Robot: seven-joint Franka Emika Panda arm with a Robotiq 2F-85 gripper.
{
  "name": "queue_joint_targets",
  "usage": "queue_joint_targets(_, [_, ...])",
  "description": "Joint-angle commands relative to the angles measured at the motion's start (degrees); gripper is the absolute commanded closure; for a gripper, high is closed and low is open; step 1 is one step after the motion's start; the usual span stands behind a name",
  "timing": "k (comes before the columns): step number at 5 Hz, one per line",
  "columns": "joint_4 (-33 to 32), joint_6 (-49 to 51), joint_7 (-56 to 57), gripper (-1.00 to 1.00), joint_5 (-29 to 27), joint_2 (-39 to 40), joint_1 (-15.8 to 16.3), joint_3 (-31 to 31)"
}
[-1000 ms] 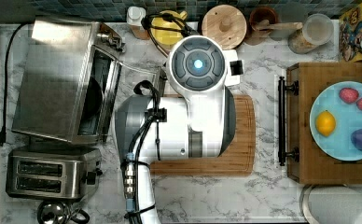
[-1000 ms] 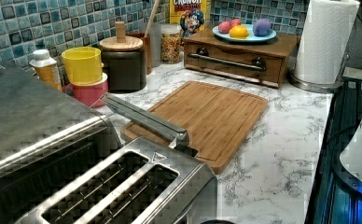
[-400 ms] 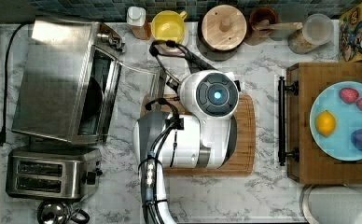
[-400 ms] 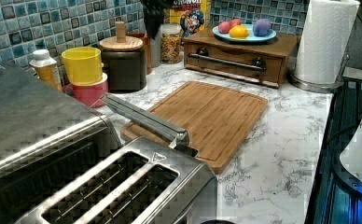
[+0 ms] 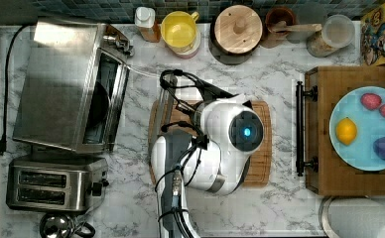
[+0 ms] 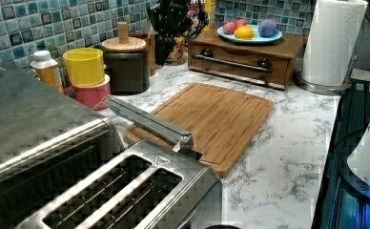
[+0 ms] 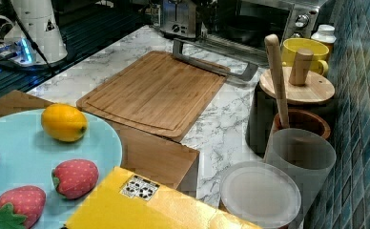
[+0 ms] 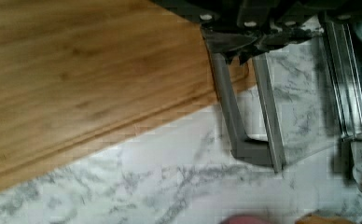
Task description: Close the oven.
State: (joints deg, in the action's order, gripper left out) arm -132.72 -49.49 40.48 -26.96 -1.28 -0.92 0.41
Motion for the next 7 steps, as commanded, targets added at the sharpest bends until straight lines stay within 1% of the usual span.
queue_joint_targets(1, [-8.1,-10.4,26.1,1.0,-26.7,-2.2,3.1,0.1])
queue_joint_targets(2, [-8.3,-10.9,40.9,1.0,-38.8,-0.3,4.3,0.0])
queue_joint_targets(3, [-5.7,-8.1,49.8,1.0,-44.1,4.4,3.6,0.5])
queue_joint_targets(4, [-3.4,-7.6,53.1,1.0,-44.1,8.2,3.5,1.2])
queue_joint_targets(5, [-1.2,-6.9,52.4,1.0,-42.9,10.7,3.8,1.4])
queue_joint_targets(6, [-0.4,-3.1,56.3,1.0,-49.7,10.7,2.5,1.5])
queue_joint_targets(7, [-0.8,-4.1,61.2,1.0,-56.9,9.6,2.6,1.8])
